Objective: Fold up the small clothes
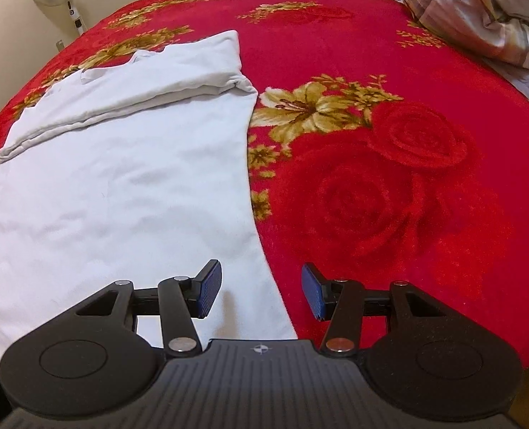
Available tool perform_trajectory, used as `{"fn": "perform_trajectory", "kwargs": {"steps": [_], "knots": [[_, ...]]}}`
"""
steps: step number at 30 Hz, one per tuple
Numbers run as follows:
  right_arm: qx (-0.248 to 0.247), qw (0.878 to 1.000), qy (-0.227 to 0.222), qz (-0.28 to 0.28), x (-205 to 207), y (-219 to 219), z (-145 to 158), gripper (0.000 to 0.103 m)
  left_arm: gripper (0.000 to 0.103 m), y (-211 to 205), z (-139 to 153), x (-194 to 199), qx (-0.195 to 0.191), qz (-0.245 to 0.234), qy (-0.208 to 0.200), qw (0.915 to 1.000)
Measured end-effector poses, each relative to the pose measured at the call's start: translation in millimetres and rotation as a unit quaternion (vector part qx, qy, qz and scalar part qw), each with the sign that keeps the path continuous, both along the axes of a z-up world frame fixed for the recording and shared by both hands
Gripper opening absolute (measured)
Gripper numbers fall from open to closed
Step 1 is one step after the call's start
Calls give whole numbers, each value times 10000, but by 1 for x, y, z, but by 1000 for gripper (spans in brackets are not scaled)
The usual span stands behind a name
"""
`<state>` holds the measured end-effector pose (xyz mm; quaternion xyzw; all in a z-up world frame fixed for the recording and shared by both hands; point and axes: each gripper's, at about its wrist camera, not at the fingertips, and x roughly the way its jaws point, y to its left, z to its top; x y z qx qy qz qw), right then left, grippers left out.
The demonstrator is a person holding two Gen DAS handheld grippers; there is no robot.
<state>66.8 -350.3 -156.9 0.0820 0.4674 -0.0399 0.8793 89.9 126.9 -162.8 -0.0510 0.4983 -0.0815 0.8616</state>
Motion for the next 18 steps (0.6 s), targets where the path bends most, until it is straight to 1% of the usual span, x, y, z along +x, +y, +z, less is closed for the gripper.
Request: {"fn": "perform_trajectory", "kwargs": {"steps": [6, 10, 12, 16, 18], "knots": [[-39, 10000, 83, 23, 2, 2, -5, 52, 31, 6, -9, 4, -91, 106, 236, 9996], [-64, 9999, 144, 30, 3, 2, -7, 52, 31, 7, -10, 2, -130, 116, 261, 9995], [-89, 9997, 242, 6, 3, 1, -10, 52, 31, 7, -11, 1, -130, 105, 279, 9995], [-93, 9979, 628, -150, 3, -5, -22, 52, 31, 6, -13, -3, -136, 43, 302, 9994], [11, 9975, 682, -188, 1, -8, -25, 52, 30, 5, -13, -4, -139, -18, 309, 9994]]}}
